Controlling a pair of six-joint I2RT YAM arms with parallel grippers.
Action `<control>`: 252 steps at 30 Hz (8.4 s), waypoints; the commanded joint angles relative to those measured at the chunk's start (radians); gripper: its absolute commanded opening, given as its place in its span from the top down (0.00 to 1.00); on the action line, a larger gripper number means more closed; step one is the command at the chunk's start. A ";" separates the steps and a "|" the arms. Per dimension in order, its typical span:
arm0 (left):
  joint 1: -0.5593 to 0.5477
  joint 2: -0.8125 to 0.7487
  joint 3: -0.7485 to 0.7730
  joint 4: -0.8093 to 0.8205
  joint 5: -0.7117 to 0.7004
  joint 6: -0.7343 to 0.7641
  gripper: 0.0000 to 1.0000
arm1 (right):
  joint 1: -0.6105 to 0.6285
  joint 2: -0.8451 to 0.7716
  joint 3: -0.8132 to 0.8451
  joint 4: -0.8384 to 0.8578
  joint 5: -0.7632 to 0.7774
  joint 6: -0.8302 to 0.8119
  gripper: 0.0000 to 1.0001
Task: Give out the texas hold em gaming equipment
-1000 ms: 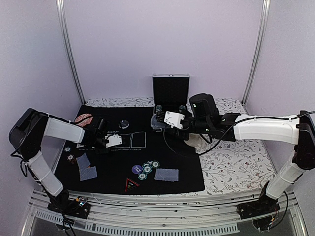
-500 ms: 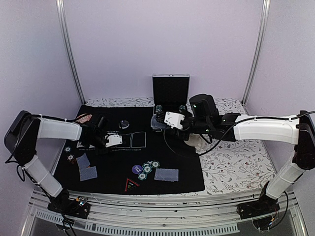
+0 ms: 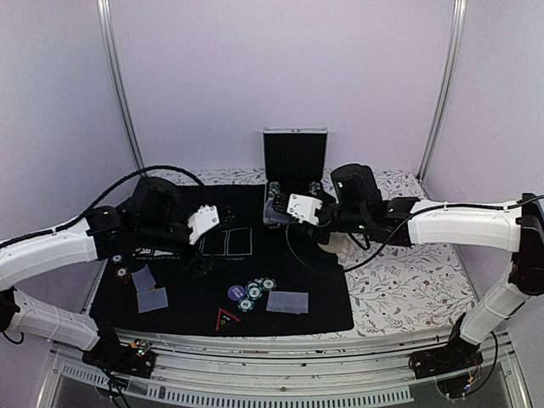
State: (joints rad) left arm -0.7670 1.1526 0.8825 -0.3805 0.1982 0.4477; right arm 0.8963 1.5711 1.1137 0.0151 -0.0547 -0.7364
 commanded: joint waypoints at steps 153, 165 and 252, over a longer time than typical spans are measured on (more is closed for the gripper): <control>-0.192 0.500 0.032 -0.282 -0.107 0.086 0.19 | -0.014 -0.187 -0.153 -0.016 0.086 0.048 0.57; -0.180 0.496 0.029 -0.308 -0.069 0.077 0.20 | -0.015 -0.184 -0.151 -0.015 0.081 0.043 0.57; 0.400 0.171 -0.275 -0.187 -0.369 -1.160 0.36 | -0.051 -0.235 -0.209 0.029 -0.009 0.006 0.57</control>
State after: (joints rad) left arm -0.3775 1.3224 0.6044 -0.5453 -0.1333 -0.7090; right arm 0.8497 1.3464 0.9016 0.0097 -0.0406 -0.7368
